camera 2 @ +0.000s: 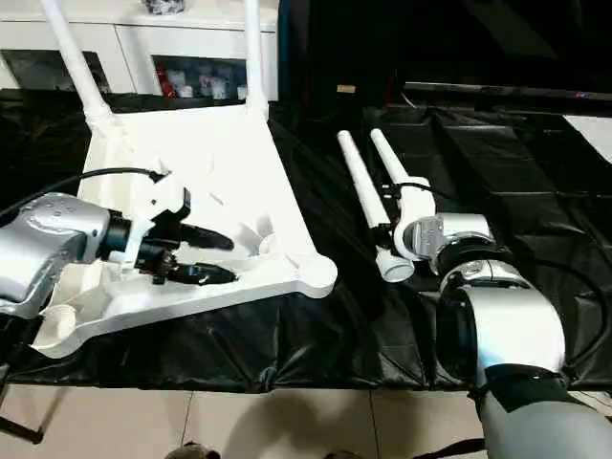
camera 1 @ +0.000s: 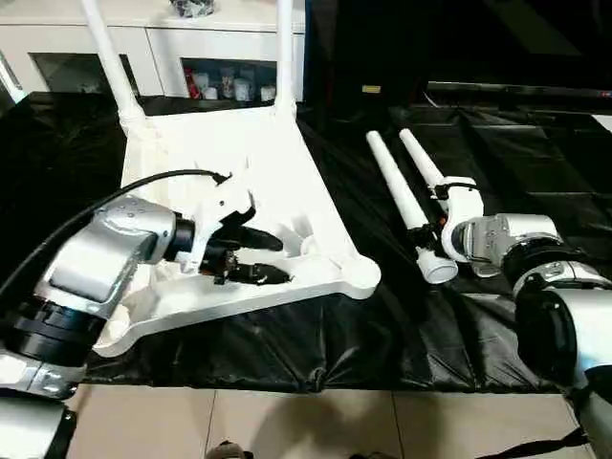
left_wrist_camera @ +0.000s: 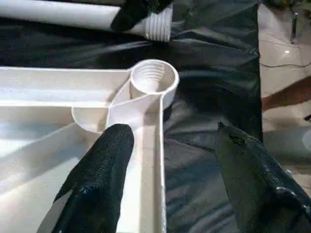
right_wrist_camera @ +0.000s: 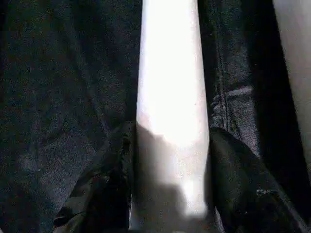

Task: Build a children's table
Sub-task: Pick table leg

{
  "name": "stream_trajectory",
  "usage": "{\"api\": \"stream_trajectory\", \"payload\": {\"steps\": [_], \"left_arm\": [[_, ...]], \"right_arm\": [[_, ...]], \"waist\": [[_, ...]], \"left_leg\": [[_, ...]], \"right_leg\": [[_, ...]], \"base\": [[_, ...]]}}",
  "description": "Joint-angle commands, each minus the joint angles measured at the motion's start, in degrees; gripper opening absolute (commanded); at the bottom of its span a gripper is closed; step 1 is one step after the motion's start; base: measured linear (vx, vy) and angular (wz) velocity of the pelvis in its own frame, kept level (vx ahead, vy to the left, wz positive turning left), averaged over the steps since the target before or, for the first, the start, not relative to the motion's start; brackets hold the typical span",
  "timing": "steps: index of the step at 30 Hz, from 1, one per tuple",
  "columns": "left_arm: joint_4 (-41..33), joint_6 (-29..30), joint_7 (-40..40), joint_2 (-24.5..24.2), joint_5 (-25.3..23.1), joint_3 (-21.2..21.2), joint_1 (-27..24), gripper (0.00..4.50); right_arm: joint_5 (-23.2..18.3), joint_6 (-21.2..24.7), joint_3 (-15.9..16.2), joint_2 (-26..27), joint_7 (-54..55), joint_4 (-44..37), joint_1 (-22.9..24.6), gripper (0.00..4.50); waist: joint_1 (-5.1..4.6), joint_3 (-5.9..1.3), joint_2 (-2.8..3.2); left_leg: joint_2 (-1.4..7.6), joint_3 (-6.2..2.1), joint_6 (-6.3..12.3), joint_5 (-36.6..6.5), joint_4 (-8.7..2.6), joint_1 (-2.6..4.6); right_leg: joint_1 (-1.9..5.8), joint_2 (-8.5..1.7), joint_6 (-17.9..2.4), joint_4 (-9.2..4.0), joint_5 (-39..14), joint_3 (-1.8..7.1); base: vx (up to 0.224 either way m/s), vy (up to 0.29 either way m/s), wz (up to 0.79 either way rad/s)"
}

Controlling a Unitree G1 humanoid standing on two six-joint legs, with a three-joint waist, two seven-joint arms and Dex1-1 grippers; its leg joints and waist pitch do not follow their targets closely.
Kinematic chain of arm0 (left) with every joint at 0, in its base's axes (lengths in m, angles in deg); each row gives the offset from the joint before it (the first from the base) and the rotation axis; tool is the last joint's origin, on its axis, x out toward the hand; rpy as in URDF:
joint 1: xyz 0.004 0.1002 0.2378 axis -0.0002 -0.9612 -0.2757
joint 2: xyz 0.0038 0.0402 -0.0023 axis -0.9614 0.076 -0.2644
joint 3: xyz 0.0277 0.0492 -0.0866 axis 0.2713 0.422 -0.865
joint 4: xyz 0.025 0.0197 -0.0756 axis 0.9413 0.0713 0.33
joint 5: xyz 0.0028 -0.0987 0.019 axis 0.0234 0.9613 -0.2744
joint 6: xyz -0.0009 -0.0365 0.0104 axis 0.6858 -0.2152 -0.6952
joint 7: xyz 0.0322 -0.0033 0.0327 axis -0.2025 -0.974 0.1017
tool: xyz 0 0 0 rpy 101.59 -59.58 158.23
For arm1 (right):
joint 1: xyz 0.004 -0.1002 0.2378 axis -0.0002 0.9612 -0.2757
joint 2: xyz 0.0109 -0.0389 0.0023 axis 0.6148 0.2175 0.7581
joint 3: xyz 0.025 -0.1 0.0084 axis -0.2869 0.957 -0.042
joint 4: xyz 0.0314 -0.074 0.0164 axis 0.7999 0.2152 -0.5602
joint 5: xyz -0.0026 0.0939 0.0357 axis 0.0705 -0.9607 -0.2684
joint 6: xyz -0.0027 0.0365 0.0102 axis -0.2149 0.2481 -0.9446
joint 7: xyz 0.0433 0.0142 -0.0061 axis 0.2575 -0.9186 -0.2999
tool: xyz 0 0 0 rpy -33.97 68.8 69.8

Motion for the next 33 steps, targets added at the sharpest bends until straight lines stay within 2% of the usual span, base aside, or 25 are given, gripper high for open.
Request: {"api": "stream_trajectory", "payload": {"steps": [1, 2, 4, 5, 6, 7, 8, 10, 11, 12, 13, 14, 15, 16, 17, 19, 21, 22, 25, 26, 27, 28, 29, 30, 33], "left_arm": [[0.38, -0.97, -1.31, 0.31, -1.03, -0.73, 1.0, 3.04], [2.36, -3.62, -8.49, 3.31, -2.46, -2.94, 1.22, 3.04], [3.62, -3.13, -15.52, 6.67, -2.59, -5.62, 1.5, 3.04], [4.23, -2.8, -17.25, 7.66, -2.57, -6.22, 1.8, 3.04], [4.23, -2.8, -17.25, 7.66, -2.57, -6.22, 1.8, 3.04], [4.35, -3.26, -19.4, 8.83, -2.9, -6.8, 1.73, 3.04], [4.8, -3.55, -21.57, 10.36, -2.79, -7.67, 1.85, 3.04], [5.95, -4.84, -26.17, 13.19, -2.94, -9.17, 2.33, 3.04], [7.59, -5.25, -30.35, 15.56, -2.76, -10.71, 3.27, 3.04], [8.0, -5.23, -31.12, 16.02, -2.66, -11.03, 3.51, 3.04], [9.07, -5.04, -32.31, 17.06, -1.96, -11.87, 4.15, 3.04], [10.3, -4.59, -33.26, 18.27, -0.95, -12.75, 4.88, 3.04], [12.3, -3.05, -34.35, 20.44, 0.77, -14.19, 6.13, 3.04], [13.09, -2.94, -35.11, 21.53, 1.43, -15.03, 6.6, 3.04], [13.87, -2.53, -35.72, 22.65, 2.38, -16.01, 7.17, 3.04], [14.63, -1.69, -35.76, 23.87, 3.93, -17.06, 7.82, 3.04], [15.16, 0.7, -35.57, 26.72, 8.73, -19.65, 9.13, 3.04], [15.18, 0.78, -35.61, 26.89, 8.9, -19.79, 9.2, 3.04], [15.35, 4.48, -36.0, 30.63, 14.8, -23.49, 11.06, 3.32], [15.35, 4.48, -36.0, 30.63, 14.8, -23.49, 11.06, 3.43], [15.06, 5.72, -35.72, 31.38, 16.6, -24.19, 11.44, 3.52], [15.06, 5.72, -35.72, 31.38, 16.6, -24.19, 11.44, 3.52], [14.29, 8.51, -35.62, 33.07, 19.72, -25.57, 12.14, 3.52], [13.84, 9.67, -35.59, 33.76, 20.85, -25.87, 12.32, 3.64], [12.96, 11.68, -35.99, 35.25, 23.45, -26.66, 12.55, 3.93]], "right_arm": [[-0.55, -0.47, -0.8, -0.51, 0.63, 0.54, 0.34, 1.91], [-1.16, -2.24, -1.72, -0.54, 0.79, 0.3, 0.31, 1.89], [-2.19, -3.43, -2.92, -0.5, 0.42, -0.03, 0.16, 1.89], [-2.36, -3.61, -3.1, -0.51, 0.21, -0.11, 0.08, 1.89], [-2.36, -3.61, -3.1, -0.51, 0.21, -0.11, 0.08, 1.89], [-2.95, -4.74, -3.84, -0.49, 0.06, -0.37, 0.03, 1.88], [-3.55, -5.65, -4.53, -0.57, -0.16, -0.64, -0.05, 1.88], [-4.8, -8.13, -6.2, -0.72, -0.24, -1.3, 0.0, 1.88], [-6.46, -11.88, -7.98, -0.64, -1.8, -2.27, 0.39, 1.88], [-6.83, -12.63, -8.32, -0.62, -2.27, -2.46, 0.47, 1.88], [-7.93, -14.27, -9.01, -0.47, -4.23, -3.13, 0.67, 1.88], [-8.99, -15.29, -9.57, -0.3, -6.51, -3.95, 0.96, 1.88], [-10.78, -17.15, -10.31, 0.25, -12.24, -6.04, 1.81, 1.88], [-11.74, -16.95, -10.73, 0.65, -14.73, -7.24, 2.34, 1.88], [-13.03, -16.72, -11.04, 1.25, -18.21, -9.35, 3.34, 1.88], [-14.62, -16.03, -11.29, 1.94, -21.96, -12.2, 4.73, 1.88], [-19.55, -11.1, -10.67, 3.94, -30.36, -23.18, 9.9, 1.88], [-19.78, -10.87, -10.58, 4.02, -30.73, -23.73, 10.16, 1.88], [-26.87, -2.85, -6.04, 5.63, -37.68, -41.65, 18.94, 1.88], [-26.87, -2.85, -6.04, 5.63, -37.68, -41.65, 18.94, 1.88], [-28.23, -1.57, -4.65, 5.73, -38.95, -45.25, 20.95, 1.88], [-28.23, -1.57, -4.65, 5.73, -38.95, -45.25, 20.95, 1.88], [-30.29, 0.27, -2.83, 5.89, -41.1, -51.07, 24.36, 1.88], [-30.82, 1.04, -2.17, 6.0, -41.67, -53.19, 25.6, 1.87], [-30.49, 2.35, -1.32, 6.56, -42.24, -56.65, 27.68, 1.87]], "waist": [[-0.1, -4.25, -0.02], [-0.11, -4.25, 0.13], [-0.32, -4.41, 0.16], [-0.37, -4.53, 0.33], [-0.28, -4.54, 0.23], [-0.17, -4.64, 0.53], [-0.34, -4.6, 0.3], [-0.38, -4.78, 1.24], [-0.56, -4.78, 1.06], [-0.48, -4.83, 0.93], [-0.33, -5.06, 1.26], [-0.35, -5.11, 1.0], [-0.25, -5.2, 1.14], [-0.24, -5.27, 1.01], [-0.15, -5.41, 0.87], [0.03, -5.49, 0.95], [0.26, -5.47, 0.97], [0.23, -5.35, 0.86], [0.6, -5.26, 1.34], [0.75, -5.17, 1.28], [0.56, -5.19, 1.27], [0.67, -5.14, 1.18], [0.55, -4.94, 1.49], [0.74, -4.93, 1.37], [0.5, -4.86, 1.13]], "left_leg": [[0.65, -0.23, -3.32, -15.86, -3.75, 0.71], [0.64, -0.24, -3.29, -15.93, -3.75, 0.67], [0.57, -0.19, -3.41, -15.77, -3.58, 0.69], [0.47, -0.24, -2.99, -15.3, -3.53, 0.66], [0.46, -0.27, -2.76, -14.91, -3.54, 0.59], [0.53, -0.26, -2.47, -14.63, -3.5, 0.66], [0.48, -0.19, -2.28, -14.4, -3.46, 0.5], [0.43, -0.24, -2.08, -13.68, -3.23, 0.56], [0.27, -0.07, -1.42, -14.18, -3.11, 0.4], [0.26, -0.06, -1.05, -14.41, -3.06, 0.46], [0.29, -0.23, -0.35, -13.32, -3.0, 0.36], [0.25, -0.05, 0.7, -12.01, -2.8, 0.17], [0.23, -0.13, 1.16, -11.2, -2.74, 0.05], [0.12, 0.08, 1.97, -10.54, -2.61, -0.06], [0.21, 0.05, 4.41, -7.61, -2.31, -0.44], [0.38, -0.04, 5.96, -6.93, -2.16, -0.39], [0.45, -0.04, 6.92, -6.93, -2.07, -0.34], [0.35, -0.03, 7.23, -6.88, -2.2, -0.4], [0.56, -0.17, 6.71, -8.22, -2.42, 0.11], [0.69, -0.2, 6.4, -9.15, -2.5, 0.21], [0.67, -0.38, 5.43, -9.79, -2.65, -0.08], [0.62, -0.28, 5.04, -10.18, -2.71, 0.08], [0.55, -0.3, 4.1, -11.07, -2.72, 0.01], [0.64, -0.27, 3.67, -11.66, -2.72, 0.22], [0.38, -0.32, 3.11, -11.84, -2.84, -0.15]], "right_leg": [[2.68, -2.04, -11.21, -3.54, -17.85, 1.85], [2.67, -2.0, -11.17, -3.5, -17.67, 1.86], [2.85, -2.03, -11.01, -3.6, -16.42, 1.95], [2.95, -1.89, -11.12, -3.6, -15.54, 1.84], [2.98, -1.92, -11.26, -3.55, -15.34, 1.78], [2.9, -1.92, -11.63, -3.42, -14.68, 1.76], [2.96, -1.83, -11.77, -3.46, -14.11, 1.76], [3.06, -1.76, -12.69, -3.24, -11.32, 1.74], [3.13, -1.63, -13.17, -3.43, -10.31, 1.69], [3.18, -1.72, -13.27, -3.47, -10.39, 1.67], [3.35, -1.77, -13.61, -3.18, -9.52, 1.59], [3.43, -1.63, -14.24, -3.13, -7.29, 1.59], [3.52, -1.57, -14.58, -2.89, -6.19, 1.52], [3.64, -1.38, -14.85, -2.88, -4.86, 1.51], [3.77, -1.32, -16.17, -2.42, -0.57, 1.42], [3.71, -1.6, -17.25, -2.34, -0.17, 1.28], [3.82, -1.75, -17.62, -2.44, -0.22, 1.34], [3.89, -1.52, -17.51, -2.61, -0.45, 1.27], [3.68, -1.49, -16.7, -3.22, -3.64, 1.17], [3.59, -1.63, -16.44, -3.42, -4.88, 1.17], [3.69, -1.73, -15.86, -3.46, -7.35, 1.02], [3.69, -1.74, -15.32, -3.77, -8.58, 1.0], [3.52, -1.74, -14.83, -3.9, -10.86, 1.04], [3.51, -1.87, -13.9, -4.15, -12.28, 1.13], [3.43, -1.81, -12.3, -4.63, -15.18, 1.0]], "base": [[0.0, 0.0, 0.0], [0.0, 0.0, 0.0], [0.0, 0.0, 0.0], [0.0, 0.0, 0.0], [0.0, 0.0, 0.0], [0.0, 0.0, 0.0], [0.0, 0.0, 0.0], [0.0, 0.0, 0.0], [0.0, 0.0, 0.0], [0.0, 0.0, 0.0], [0.0, 0.0, 0.0], [0.0, 0.0, 0.0], [0.0, 0.0, 0.0], [0.0, 0.0, 0.0], [0.0, 0.0, 0.0], [0.0, 0.0, 0.0], [0.0, 0.0, 0.0], [0.0, 0.0, 0.0], [0.0, 0.0, 0.0], [0.0, 0.0, 0.0], [0.0, 0.0, 0.0], [0.0, 0.0, 0.0], [0.0, 0.0, 0.0], [0.0, 0.0, 0.0], [0.0, 0.0, 0.0]]}}
